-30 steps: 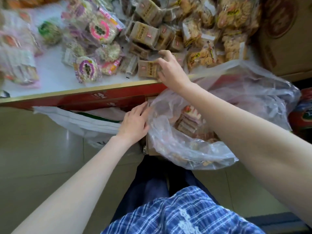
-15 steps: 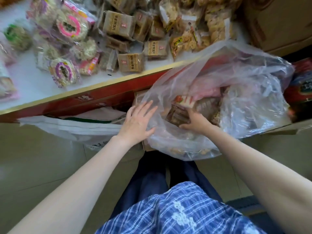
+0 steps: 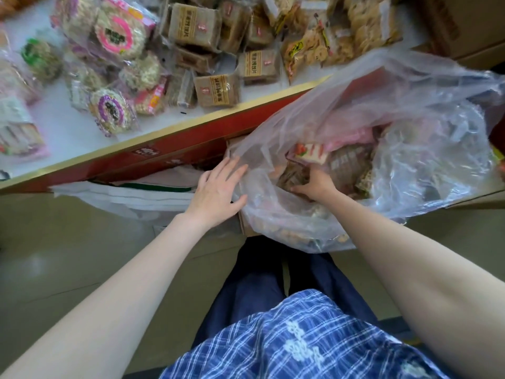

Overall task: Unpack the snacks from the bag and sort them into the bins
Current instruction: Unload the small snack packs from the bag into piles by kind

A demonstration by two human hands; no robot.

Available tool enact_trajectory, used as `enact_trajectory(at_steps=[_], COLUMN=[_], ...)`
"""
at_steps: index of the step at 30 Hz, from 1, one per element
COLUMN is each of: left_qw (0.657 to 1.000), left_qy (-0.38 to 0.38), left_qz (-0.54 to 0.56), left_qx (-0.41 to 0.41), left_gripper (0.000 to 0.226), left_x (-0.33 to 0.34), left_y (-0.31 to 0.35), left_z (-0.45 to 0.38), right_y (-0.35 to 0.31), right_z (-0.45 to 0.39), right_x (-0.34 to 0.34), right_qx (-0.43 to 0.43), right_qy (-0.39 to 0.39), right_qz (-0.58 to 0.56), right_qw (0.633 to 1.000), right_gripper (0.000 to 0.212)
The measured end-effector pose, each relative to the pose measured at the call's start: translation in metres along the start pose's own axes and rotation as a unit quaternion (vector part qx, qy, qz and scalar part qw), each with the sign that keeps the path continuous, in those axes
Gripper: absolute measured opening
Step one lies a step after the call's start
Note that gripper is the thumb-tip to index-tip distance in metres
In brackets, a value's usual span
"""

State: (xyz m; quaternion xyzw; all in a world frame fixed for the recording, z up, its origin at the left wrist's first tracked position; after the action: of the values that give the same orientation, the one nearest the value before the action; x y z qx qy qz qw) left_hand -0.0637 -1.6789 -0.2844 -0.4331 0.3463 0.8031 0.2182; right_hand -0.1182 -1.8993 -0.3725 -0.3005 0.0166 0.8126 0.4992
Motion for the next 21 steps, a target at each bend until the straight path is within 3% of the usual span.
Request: enact_trajectory(at_steps=[5, 9, 14, 16, 18, 21], left_qw=[1.000, 1.000, 0.999, 0.998, 0.998, 0.996], left_qy=[-0.017, -0.024, 0.012, 0.030, 0.046, 0.075], left_qz=[0.005, 0.006, 0.034, 0.048, 0.050, 0.044], left_qx=[-0.008, -0.011, -0.016, -0.017, -0.014, -0.026], left_gripper=[0.063, 0.061, 0.058, 0.058, 0.057, 0.057], left_x=[0.006, 0.001, -0.007, -0.012, -0.019, -0.031], left_y=[-0.001, -0.001, 0.000, 0.005, 0.008, 0.007], left_z=[0.008, 0.009, 0.000, -0.004, -0.008, -0.009], right_y=[-0.001, -0.002, 0.004, -0.004, -0.022, -0.072], right_z=[-0.006, 0.002, 0.037, 0.058, 0.078, 0.096], right_x=[0.011, -0.002, -0.046, -0.069, -0.090, -0.119], right_qx=[0.027, 0.012, -0.085, -0.137, -0.188, -0.240], right_qy=[-0.035, 0.009, -0.024, -0.026, -0.011, 0.016], right_qz=[0.019, -0.046, -0.073, -0.069, -0.069, -0.087], right_qw=[0.999, 0.999, 0.993, 0.988, 0.980, 0.967], right_gripper=[0.069, 0.074, 0.071, 0.053, 0.039, 0.040])
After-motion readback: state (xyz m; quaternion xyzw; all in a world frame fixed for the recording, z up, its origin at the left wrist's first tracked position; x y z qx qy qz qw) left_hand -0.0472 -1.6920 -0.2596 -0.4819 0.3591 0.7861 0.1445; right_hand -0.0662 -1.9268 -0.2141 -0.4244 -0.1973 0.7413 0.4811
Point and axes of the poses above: each hand's wrist, its own z-axis away from the middle knuckle, its own x-axis out of the palm, y = z × x, the point moved 2 cm from there along -z, towards the middle knuckle, and after that the axes turned 12 degrees about x, right-handed, at the moved point
